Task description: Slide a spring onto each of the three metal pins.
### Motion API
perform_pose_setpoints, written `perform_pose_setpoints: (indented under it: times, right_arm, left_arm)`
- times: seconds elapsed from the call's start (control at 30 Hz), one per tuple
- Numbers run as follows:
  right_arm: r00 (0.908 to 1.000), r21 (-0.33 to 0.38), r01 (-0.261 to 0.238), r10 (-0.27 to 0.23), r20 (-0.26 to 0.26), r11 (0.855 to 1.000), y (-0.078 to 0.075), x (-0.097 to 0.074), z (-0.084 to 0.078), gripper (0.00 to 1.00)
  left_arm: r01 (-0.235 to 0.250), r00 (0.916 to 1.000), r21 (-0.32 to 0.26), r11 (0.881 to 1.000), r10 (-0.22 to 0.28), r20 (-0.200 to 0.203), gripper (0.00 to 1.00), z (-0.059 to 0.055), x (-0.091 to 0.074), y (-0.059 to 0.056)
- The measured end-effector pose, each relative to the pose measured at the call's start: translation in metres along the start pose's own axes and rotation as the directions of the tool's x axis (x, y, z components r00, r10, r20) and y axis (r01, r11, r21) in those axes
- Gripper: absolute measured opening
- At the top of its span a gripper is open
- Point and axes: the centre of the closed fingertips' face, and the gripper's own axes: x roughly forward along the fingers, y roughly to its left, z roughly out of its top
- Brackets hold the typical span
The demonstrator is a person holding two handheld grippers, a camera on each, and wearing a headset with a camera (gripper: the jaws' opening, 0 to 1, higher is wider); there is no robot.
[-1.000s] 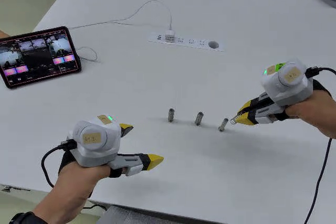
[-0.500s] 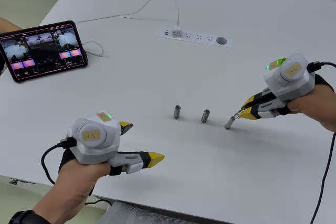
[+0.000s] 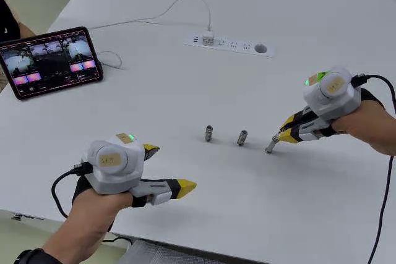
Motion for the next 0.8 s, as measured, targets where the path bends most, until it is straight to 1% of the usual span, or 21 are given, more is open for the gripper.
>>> perform_pose_setpoints:
  times: [0.1, 0.27, 0.4, 0.5, 0.8]
  right_arm:
    - [0.9999, -0.013, -0.002, 0.002, -0.015, 1.0, 0.0, 0.003, -0.002, 0.12]
    - [0.9998, -0.018, -0.005, 0.005, -0.019, 1.0, 0.001, 0.007, -0.002, 0.12]
    - [0.9995, -0.032, -0.006, 0.005, -0.032, 0.999, 0.001, 0.013, -0.001, 0.12]
    - [0.9994, -0.033, -0.009, 0.008, -0.033, 0.999, 0.001, 0.016, -0.001, 0.12]
    - [0.9984, -0.053, -0.014, 0.011, -0.055, 0.998, 0.002, 0.026, -0.005, 0.13]
  left_arm:
    - [-0.001, 1.0, -0.002, 1.0, 0.001, -0.003, 0.72, -0.002, 0.0, 0.0]
    - [0.0, 1.0, -0.002, 1.0, 0.0, -0.007, 0.72, -0.004, -0.002, -0.001]
    - [0.0, 1.0, -0.001, 1.0, 0.0, -0.007, 0.72, -0.004, -0.002, -0.001]
    - [-0.002, 1.0, -0.002, 1.0, 0.002, -0.006, 0.72, -0.004, -0.003, -0.001]
    - [-0.004, 1.0, -0.002, 1.0, 0.004, -0.008, 0.72, -0.003, -0.005, 0.001]
